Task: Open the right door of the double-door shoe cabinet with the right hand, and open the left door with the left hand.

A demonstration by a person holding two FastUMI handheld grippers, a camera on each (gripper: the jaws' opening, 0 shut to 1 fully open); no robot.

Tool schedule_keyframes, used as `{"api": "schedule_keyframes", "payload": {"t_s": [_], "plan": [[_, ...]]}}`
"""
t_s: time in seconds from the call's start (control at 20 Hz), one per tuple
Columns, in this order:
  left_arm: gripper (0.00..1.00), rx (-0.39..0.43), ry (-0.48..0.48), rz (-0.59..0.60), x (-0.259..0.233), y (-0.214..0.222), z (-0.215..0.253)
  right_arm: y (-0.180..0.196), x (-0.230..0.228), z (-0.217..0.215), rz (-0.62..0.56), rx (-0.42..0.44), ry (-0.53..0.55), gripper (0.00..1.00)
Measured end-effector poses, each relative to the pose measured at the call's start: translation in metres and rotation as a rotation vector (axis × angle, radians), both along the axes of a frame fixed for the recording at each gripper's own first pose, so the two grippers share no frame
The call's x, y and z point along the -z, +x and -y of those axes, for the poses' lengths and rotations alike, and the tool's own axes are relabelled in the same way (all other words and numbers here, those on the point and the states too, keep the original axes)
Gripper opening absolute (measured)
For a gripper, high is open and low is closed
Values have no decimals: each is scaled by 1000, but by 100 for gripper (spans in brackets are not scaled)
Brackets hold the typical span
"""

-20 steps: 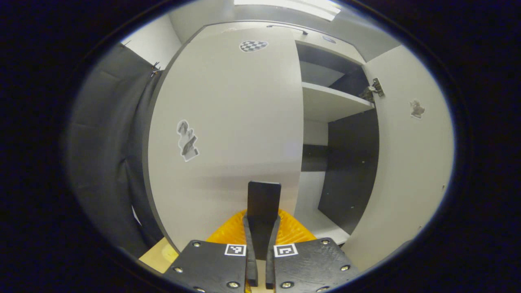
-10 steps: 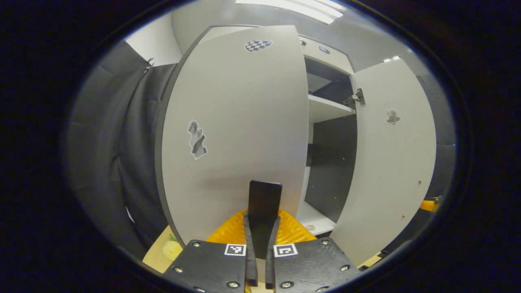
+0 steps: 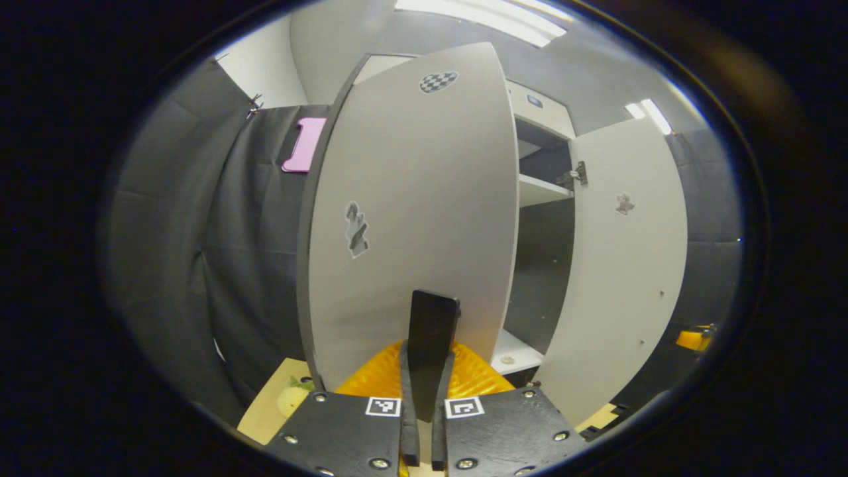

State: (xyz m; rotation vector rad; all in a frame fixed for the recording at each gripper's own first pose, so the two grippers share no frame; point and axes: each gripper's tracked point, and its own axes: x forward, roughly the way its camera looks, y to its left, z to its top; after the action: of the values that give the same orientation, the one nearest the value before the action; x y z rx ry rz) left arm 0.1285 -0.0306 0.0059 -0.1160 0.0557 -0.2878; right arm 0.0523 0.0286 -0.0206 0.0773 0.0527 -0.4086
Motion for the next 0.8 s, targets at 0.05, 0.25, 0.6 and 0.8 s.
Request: {"api": "schedule_keyframes", "payload": {"t_s": [0.05, 0.25, 0.6, 0.8], "plan": [[11, -8, -1, 1, -1, -5, -7, 1, -1, -4, 3, -8, -1, 92], [9, -52, -19, 12, -4, -19, -42, 12, -1, -22, -2, -43, -11, 92], [7, -108, -38, 20, -2, -29, -97, 36, 2, -61, -3, -128, -22, 98], [8, -115, -85, 25, 0, -28, -130, 36, 7, -65, -15, -133, -19, 98]]}}
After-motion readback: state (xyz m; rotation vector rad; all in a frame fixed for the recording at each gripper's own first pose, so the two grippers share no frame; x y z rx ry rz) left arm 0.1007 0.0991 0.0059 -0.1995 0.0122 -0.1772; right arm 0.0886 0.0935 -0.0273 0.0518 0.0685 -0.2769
